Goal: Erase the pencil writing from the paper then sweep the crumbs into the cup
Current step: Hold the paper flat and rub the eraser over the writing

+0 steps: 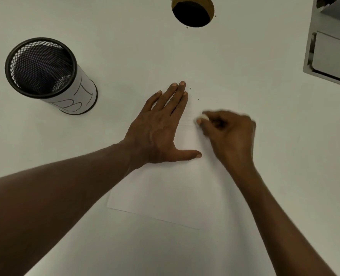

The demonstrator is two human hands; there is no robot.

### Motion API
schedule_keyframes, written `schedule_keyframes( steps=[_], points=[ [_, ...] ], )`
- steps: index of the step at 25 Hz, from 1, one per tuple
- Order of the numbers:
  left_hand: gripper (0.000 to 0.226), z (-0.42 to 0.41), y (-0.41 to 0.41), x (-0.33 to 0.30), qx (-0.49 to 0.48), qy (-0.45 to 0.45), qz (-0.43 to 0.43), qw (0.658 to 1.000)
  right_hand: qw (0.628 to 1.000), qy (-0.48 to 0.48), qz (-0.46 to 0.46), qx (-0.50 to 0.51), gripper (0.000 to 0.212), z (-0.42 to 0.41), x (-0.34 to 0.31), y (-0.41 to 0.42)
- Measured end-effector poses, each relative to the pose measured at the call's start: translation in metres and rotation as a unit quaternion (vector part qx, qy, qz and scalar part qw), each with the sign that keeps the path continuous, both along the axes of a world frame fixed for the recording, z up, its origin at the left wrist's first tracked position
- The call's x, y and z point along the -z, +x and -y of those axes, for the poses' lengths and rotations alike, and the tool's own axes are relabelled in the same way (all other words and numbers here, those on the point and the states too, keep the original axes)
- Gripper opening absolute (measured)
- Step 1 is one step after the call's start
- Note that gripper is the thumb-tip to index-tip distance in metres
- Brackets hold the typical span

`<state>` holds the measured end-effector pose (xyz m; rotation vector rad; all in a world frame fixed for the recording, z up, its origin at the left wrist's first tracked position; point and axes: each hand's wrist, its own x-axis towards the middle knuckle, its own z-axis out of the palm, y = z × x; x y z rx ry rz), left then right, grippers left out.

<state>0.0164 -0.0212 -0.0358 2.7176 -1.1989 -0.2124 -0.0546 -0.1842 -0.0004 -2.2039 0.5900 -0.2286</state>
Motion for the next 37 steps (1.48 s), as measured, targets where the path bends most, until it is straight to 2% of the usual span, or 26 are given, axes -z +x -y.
schedule_keyframes(
  steps=[2, 7, 11, 16, 20, 25, 29, 34, 37],
  points=[
    [0.134, -0.001, 0.0, 0.0, -0.002, 0.001, -0.001, 1.0, 1.0, 0.011, -0.015, -0.014, 0.02, -0.006, -0.005, -0.024],
    [0.134, 0.0, 0.0, 0.0, 0.0, -0.012, 0.002, 1.0, 1.0, 0.016, -0.001, 0.009, 0.021, 0.009, -0.004, 0.038],
    [0.134, 0.0, 0.0, 0.0, -0.002, 0.002, 0.0, 1.0, 0.999, 0.03, -0.031, -0.027, 0.022, -0.002, -0.006, -0.023],
    [0.133, -0.001, 0.0, -0.001, 0.002, -0.008, -0.003, 1.0, 0.999, 0.003, -0.007, -0.034, 0.022, 0.017, -0.004, 0.036],
    [0.134, -0.001, 0.0, 0.0, 0.001, -0.002, 0.001, 1.0, 0.998, -0.002, -0.013, -0.063, 0.02, 0.003, -0.007, -0.031],
    [0.133, -0.001, 0.0, 0.0, 0.002, -0.01, -0.002, 1.0, 0.997, -0.039, 0.018, -0.066, 0.021, 0.013, -0.004, 0.026],
    [0.134, -0.001, -0.001, 0.0, -0.003, -0.01, -0.002, 1.0, 0.994, -0.044, 0.021, -0.102, 0.019, -0.004, -0.004, -0.025],
    [0.133, 0.0, -0.001, -0.002, -0.001, -0.006, -0.003, 1.0, 0.99, -0.07, 0.047, -0.109, 0.017, 0.009, -0.005, 0.024],
    [0.134, 0.0, -0.001, -0.002, -0.002, -0.005, -0.005, 1.0, 0.984, -0.099, 0.048, -0.141, 0.012, 0.003, -0.005, -0.014]
  ],
)
